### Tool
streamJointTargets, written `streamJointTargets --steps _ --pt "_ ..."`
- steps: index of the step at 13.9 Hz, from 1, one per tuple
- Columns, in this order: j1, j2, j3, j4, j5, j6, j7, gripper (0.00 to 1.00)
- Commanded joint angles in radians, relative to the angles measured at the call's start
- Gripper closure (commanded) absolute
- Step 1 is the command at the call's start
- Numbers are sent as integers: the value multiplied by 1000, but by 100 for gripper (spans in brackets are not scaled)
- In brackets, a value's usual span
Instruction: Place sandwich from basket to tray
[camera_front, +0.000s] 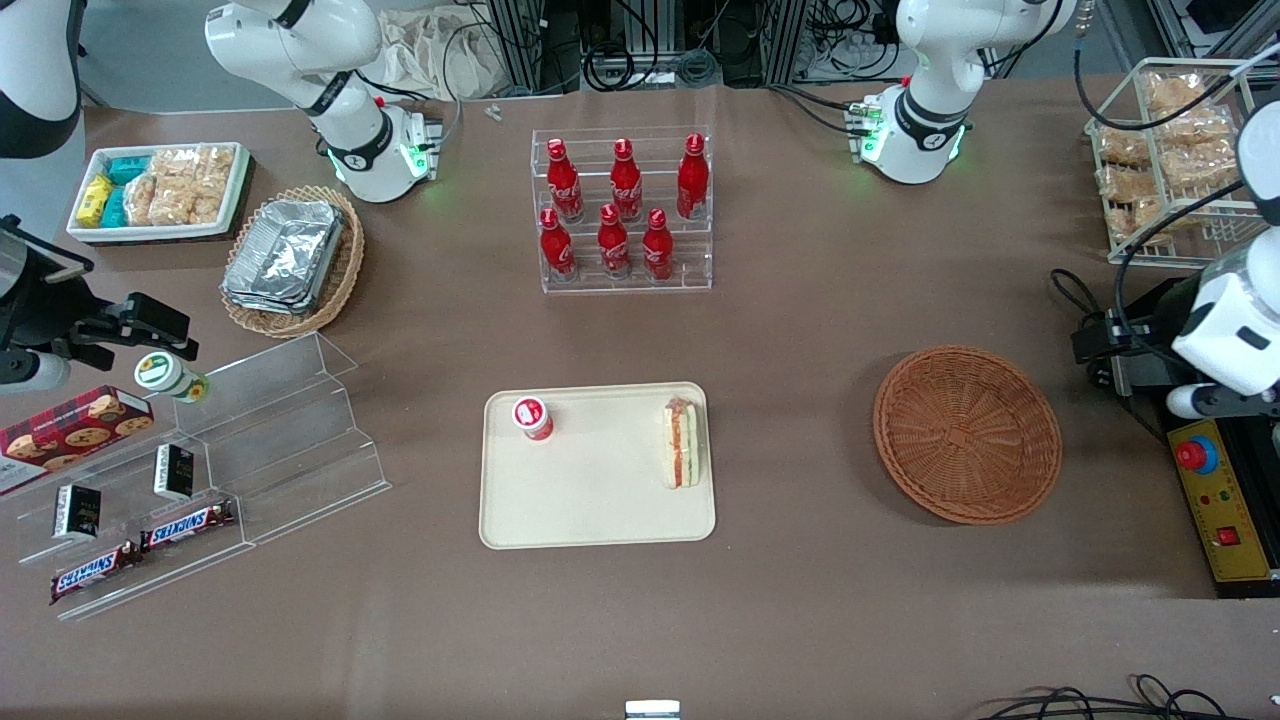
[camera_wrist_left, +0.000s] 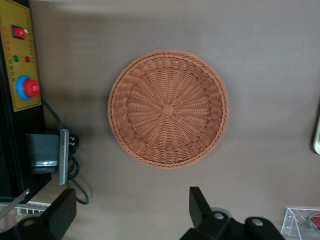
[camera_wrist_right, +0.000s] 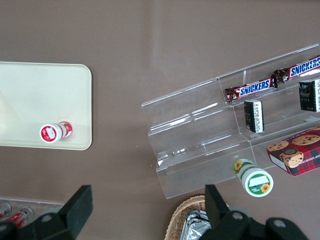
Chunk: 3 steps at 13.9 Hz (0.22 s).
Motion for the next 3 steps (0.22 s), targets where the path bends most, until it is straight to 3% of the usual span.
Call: streamJointTargets --steps 1,3 --pt "-41 -6 43 21 -11 -19 -1 0" --pt "-37 8 43 37 -11 -19 5 0"
